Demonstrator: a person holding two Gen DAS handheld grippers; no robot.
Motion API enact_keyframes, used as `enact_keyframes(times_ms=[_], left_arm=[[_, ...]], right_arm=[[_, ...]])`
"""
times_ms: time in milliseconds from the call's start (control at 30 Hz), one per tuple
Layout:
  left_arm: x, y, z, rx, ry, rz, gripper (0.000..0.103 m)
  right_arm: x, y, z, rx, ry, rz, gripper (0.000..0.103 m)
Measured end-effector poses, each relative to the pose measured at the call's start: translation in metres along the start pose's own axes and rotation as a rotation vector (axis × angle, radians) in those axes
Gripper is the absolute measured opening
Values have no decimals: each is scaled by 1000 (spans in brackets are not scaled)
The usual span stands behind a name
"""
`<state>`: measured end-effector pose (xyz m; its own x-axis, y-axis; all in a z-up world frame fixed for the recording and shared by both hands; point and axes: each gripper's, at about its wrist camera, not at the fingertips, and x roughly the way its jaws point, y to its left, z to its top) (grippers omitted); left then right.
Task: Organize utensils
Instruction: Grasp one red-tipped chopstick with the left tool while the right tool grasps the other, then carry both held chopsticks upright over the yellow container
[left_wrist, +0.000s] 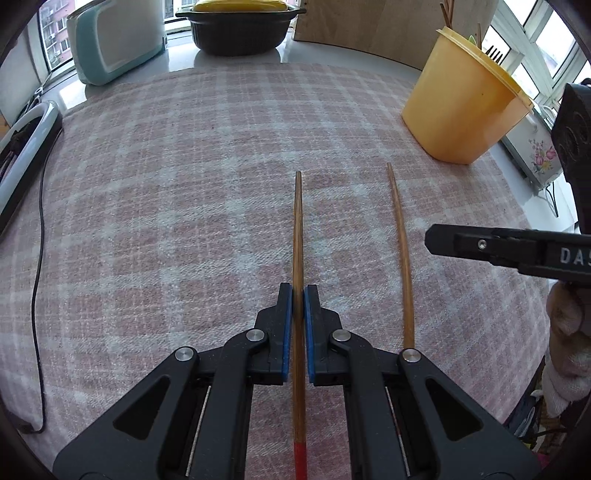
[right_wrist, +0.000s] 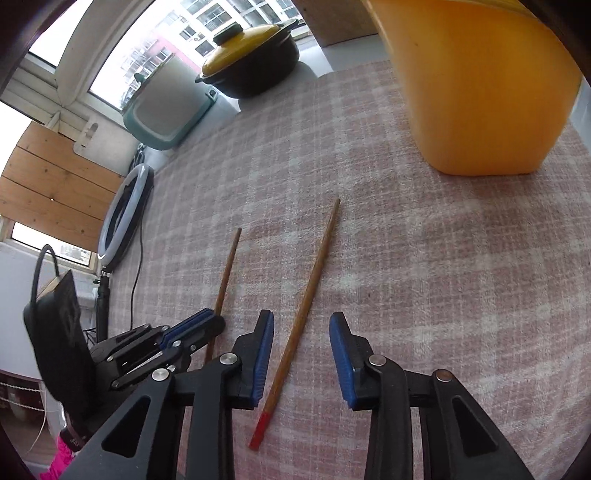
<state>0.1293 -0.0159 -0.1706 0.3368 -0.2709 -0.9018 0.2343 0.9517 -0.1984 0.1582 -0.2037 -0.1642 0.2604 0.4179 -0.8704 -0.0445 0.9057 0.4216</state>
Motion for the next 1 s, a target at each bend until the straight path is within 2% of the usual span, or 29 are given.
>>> enact_keyframes(times_ms=[100, 367, 433, 467, 733, 900, 967, 1000], left_arm=[[-1, 2, 2, -18, -3, -7, 4], [-2, 4, 4, -20, 12, -35, 4], [-1, 5, 4, -15, 19, -36, 4], [0, 5, 4, -13, 28, -35, 4], [7, 1, 10, 9, 45, -23, 4], [13, 2, 18, 25, 37, -45, 4], [15, 2, 20, 30, 40, -45, 4], [15, 2, 21, 29, 40, -43, 4]], right_arm=[[8, 7, 8, -22, 23, -49, 33], [34, 28, 16, -190, 75, -200, 31], [37, 32, 18, -219, 93, -210, 22], [38, 34, 19, -236, 98, -211, 12], [45, 54, 14, -447, 148, -217, 4], [41, 45, 19, -423, 171, -187, 5], [41, 46, 22, -419, 182, -183, 19], [42, 46, 25, -418, 196, -164, 29]])
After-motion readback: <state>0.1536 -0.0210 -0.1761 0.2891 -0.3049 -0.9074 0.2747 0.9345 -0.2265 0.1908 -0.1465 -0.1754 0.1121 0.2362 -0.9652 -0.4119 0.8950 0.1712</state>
